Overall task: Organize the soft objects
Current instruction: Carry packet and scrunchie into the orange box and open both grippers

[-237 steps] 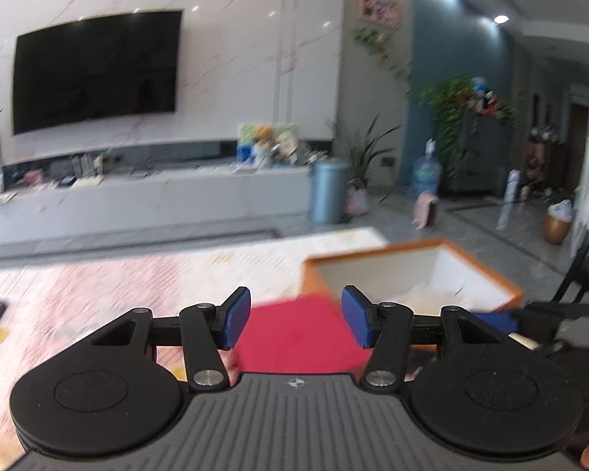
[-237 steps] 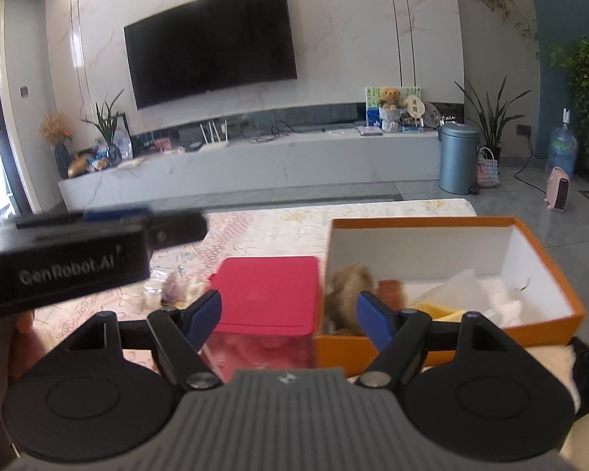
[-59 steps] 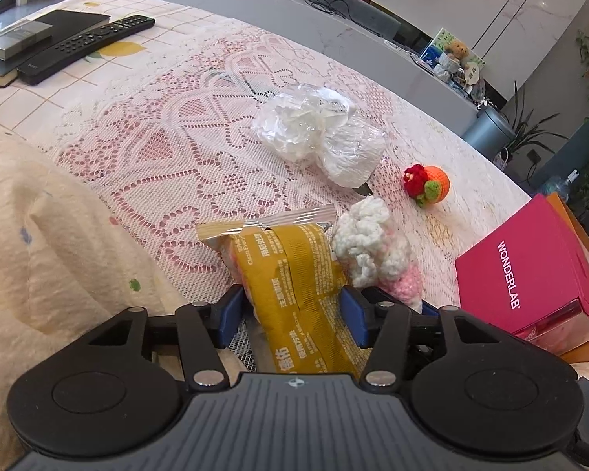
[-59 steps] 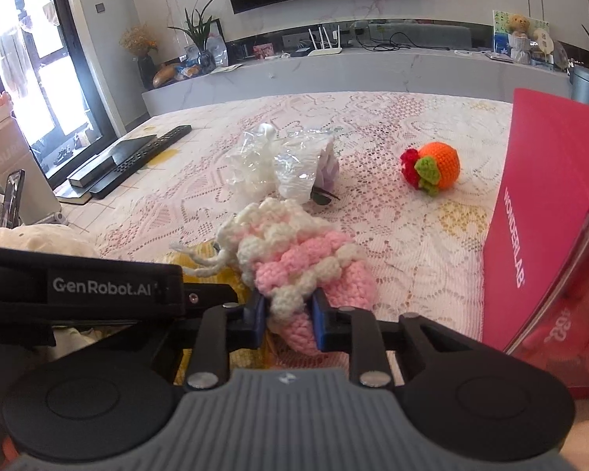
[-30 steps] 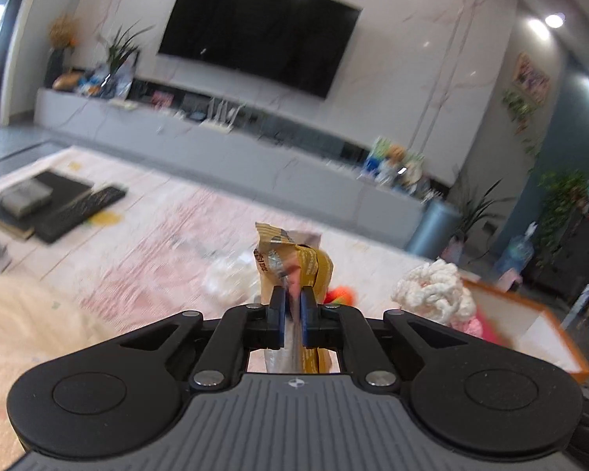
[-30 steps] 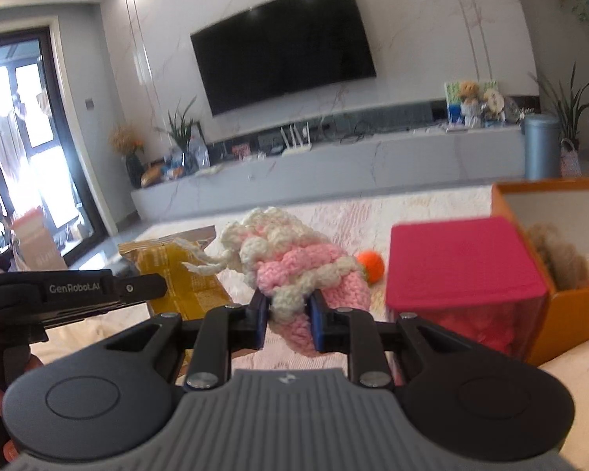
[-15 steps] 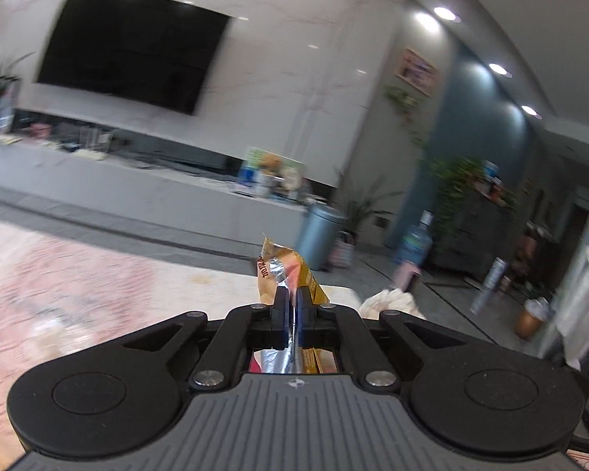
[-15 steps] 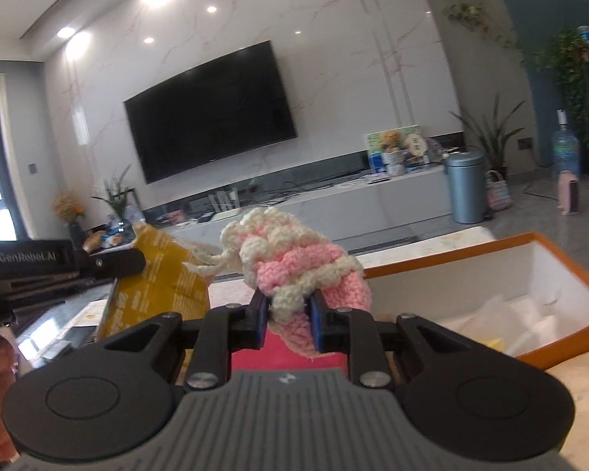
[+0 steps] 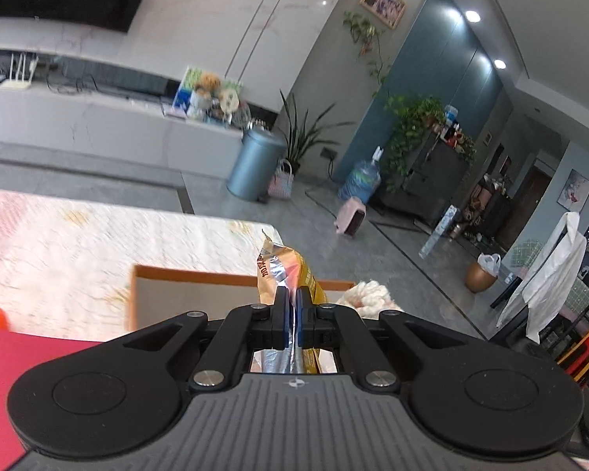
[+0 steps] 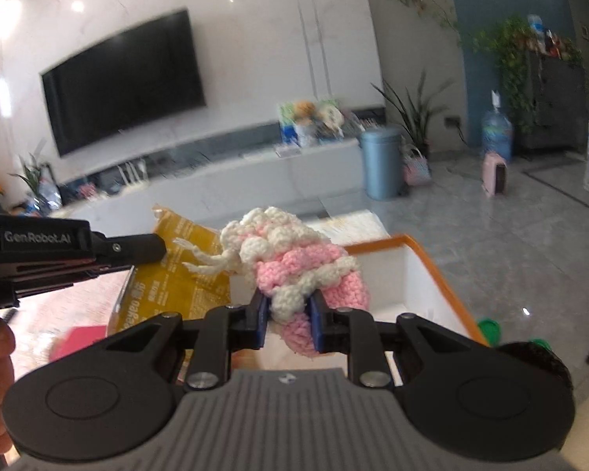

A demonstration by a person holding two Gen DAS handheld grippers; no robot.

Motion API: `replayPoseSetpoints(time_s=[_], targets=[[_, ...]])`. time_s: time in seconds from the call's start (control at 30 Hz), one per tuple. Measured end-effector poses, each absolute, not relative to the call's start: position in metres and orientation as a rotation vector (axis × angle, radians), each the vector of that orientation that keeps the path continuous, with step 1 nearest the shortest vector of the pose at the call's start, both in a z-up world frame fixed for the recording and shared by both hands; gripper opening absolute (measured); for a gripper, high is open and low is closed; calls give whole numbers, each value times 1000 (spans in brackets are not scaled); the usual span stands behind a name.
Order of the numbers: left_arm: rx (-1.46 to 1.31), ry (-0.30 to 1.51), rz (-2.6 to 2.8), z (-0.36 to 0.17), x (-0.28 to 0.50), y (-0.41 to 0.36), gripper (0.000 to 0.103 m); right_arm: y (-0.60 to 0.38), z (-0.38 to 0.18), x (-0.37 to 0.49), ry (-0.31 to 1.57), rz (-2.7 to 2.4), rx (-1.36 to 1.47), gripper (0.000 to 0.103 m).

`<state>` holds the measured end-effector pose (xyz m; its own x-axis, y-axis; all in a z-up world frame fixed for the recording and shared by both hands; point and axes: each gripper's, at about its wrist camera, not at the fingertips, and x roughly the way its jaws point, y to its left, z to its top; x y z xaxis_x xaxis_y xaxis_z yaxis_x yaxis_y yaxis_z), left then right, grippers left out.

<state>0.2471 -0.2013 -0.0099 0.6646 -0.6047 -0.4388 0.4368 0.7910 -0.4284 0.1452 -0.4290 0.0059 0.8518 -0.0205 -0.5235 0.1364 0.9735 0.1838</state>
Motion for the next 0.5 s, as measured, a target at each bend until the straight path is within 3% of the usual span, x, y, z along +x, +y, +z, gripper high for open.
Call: replayPoseSetpoints(time_s=[0.5], targets=[[-330,895,-558,-87,294,-230,3,-471,-51,225,907,-197,259,21]])
